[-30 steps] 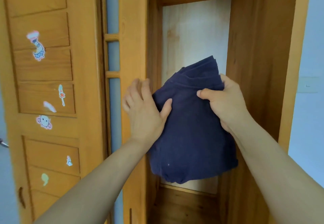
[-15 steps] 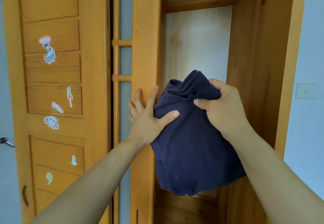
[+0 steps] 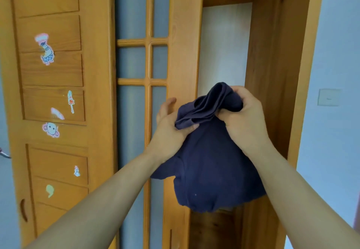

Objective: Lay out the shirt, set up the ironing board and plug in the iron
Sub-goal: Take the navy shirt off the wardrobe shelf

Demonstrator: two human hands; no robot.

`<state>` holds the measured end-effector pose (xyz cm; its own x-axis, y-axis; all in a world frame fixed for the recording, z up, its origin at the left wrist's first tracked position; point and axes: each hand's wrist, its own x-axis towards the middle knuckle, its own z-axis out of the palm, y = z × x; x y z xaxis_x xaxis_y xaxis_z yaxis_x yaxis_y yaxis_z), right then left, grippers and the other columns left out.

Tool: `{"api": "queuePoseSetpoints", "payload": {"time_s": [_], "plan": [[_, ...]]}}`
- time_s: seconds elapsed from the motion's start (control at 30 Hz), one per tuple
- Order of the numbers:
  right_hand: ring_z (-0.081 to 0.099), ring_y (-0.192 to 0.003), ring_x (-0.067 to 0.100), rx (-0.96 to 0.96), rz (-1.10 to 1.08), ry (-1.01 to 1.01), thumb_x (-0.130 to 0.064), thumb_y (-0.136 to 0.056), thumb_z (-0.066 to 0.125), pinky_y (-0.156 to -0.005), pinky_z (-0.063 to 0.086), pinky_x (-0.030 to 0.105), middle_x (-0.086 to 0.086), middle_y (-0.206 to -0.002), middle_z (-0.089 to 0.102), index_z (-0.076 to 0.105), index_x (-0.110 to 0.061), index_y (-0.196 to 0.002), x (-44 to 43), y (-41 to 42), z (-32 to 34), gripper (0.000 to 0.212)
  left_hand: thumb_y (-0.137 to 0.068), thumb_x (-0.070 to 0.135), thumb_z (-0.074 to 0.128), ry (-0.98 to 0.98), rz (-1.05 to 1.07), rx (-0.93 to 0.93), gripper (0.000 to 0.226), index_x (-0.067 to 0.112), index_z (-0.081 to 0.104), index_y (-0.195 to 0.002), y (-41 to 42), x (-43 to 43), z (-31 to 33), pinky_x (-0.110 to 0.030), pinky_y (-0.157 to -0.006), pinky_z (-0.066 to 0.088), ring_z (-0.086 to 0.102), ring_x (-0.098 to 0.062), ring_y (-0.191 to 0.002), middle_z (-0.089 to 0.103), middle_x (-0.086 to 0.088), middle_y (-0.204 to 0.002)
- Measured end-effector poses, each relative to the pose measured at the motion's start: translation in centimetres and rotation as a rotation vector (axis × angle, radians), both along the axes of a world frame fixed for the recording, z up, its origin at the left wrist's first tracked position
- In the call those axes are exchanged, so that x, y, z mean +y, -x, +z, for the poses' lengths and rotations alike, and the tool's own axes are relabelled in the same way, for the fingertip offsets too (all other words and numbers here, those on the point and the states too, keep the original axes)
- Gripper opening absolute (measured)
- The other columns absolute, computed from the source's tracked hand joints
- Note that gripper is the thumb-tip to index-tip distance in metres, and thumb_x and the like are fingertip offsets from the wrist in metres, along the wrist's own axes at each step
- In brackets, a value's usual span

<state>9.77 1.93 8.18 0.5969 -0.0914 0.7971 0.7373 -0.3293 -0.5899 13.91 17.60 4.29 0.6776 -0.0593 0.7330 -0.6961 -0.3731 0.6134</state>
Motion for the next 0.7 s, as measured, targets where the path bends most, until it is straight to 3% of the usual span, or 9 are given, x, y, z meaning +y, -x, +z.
{"api": "queuePoseSetpoints", "payload": {"time_s": [0.1, 0.17, 0.23, 0.33, 0.4, 0.5, 0.7], "plan": [[0.056, -0.069, -0.014, -0.012, -0.083, -0.014, 0.0, -0.084, 0.061, -0.06, 0.042, -0.001, -0.016, -0.08, 0.058, 0.057, -0.019, -0.098, -0.7, -0.1, -0.6, 0.024, -0.085, 0.019, 0.066, -0.024, 0.035, -0.001, 0.022, 0.037, 0.057, -0.094, 0.6, -0.9, 0.2, -0.016, -0.105, 0.023, 0.022, -0.005, -0.136, 0.016, 0.004, -0.15], [0.055, -0.07, -0.006, -0.014, -0.136, -0.011, -0.004, -0.086, 0.06, -0.06, 0.04, -0.003, -0.018, -0.08, 0.055, 0.056, -0.017, -0.101, -1.3, 0.1, -0.8, 0.02, -0.087, 0.02, 0.064, -0.068, 0.046, 0.015, 0.023, 0.038, 0.057, -0.099, 0.9, -1.6, 0.4, -0.016, -0.105, 0.02, 0.015, -0.008, -0.142, 0.014, 0.004, -0.153], [0.053, -0.072, -0.001, -0.015, -0.189, 0.017, -0.008, -0.087, 0.059, -0.061, 0.041, -0.002, -0.016, -0.081, 0.055, 0.054, -0.017, -0.102, -1.9, 0.6, -0.9, 0.018, -0.088, 0.021, 0.062, -0.118, 0.063, 0.027, 0.03, 0.032, 0.057, -0.115, 1.3, -2.3, 0.7, -0.017, -0.106, 0.016, 0.009, -0.008, -0.144, 0.013, 0.002, -0.156], [0.054, -0.08, 0.01, -0.03, -0.291, 0.067, -0.014, -0.087, 0.058, -0.06, 0.038, 0.01, 0.0, -0.093, 0.061, 0.054, -0.014, -0.1, -3.2, 1.1, -0.9, 0.014, -0.089, 0.023, 0.06, -0.163, 0.084, 0.005, 0.039, 0.027, 0.052, -0.127, 2.0, -3.6, 1.2, -0.02, -0.108, 0.014, 0.008, -0.01, -0.146, 0.016, -0.002, -0.157], [0.055, -0.083, 0.015, -0.031, -0.34, 0.089, -0.018, -0.087, 0.058, -0.062, 0.039, 0.017, 0.004, -0.096, 0.061, 0.054, -0.014, -0.098, -4.3, 1.5, -0.9, 0.013, -0.09, 0.022, 0.06, -0.16, 0.06, -0.01, 0.04, 0.035, 0.05, -0.126, 2.7, -4.7, 1.5, -0.021, -0.11, 0.015, 0.008, -0.012, -0.146, 0.018, -0.003, -0.157], [0.056, -0.086, 0.016, -0.003, -0.366, 0.084, -0.023, -0.087, 0.058, -0.073, 0.043, 0.026, 0.002, -0.098, 0.062, 0.054, -0.015, -0.1, -5.7, 2.3, -0.6, 0.015, -0.089, 0.019, 0.061, -0.137, 0.011, -0.005, 0.057, 0.062, 0.026, -0.103, 3.7, -6.3, 1.9, -0.028, -0.114, 0.017, 0.013, -0.017, -0.146, 0.02, -0.006, -0.157], [0.057, -0.091, 0.019, 0.061, -0.376, 0.057, -0.026, -0.087, 0.059, -0.08, 0.046, 0.032, -0.001, -0.097, 0.062, 0.055, -0.015, -0.102, -8.6, 3.1, -0.5, 0.019, -0.089, 0.02, 0.061, -0.176, 0.002, 0.001, 0.058, 0.058, 0.021, -0.107, 4.3, -9.1, 1.7, -0.02, -0.107, 0.014, 0.007, -0.015, -0.146, 0.009, -0.004, -0.159]]}}
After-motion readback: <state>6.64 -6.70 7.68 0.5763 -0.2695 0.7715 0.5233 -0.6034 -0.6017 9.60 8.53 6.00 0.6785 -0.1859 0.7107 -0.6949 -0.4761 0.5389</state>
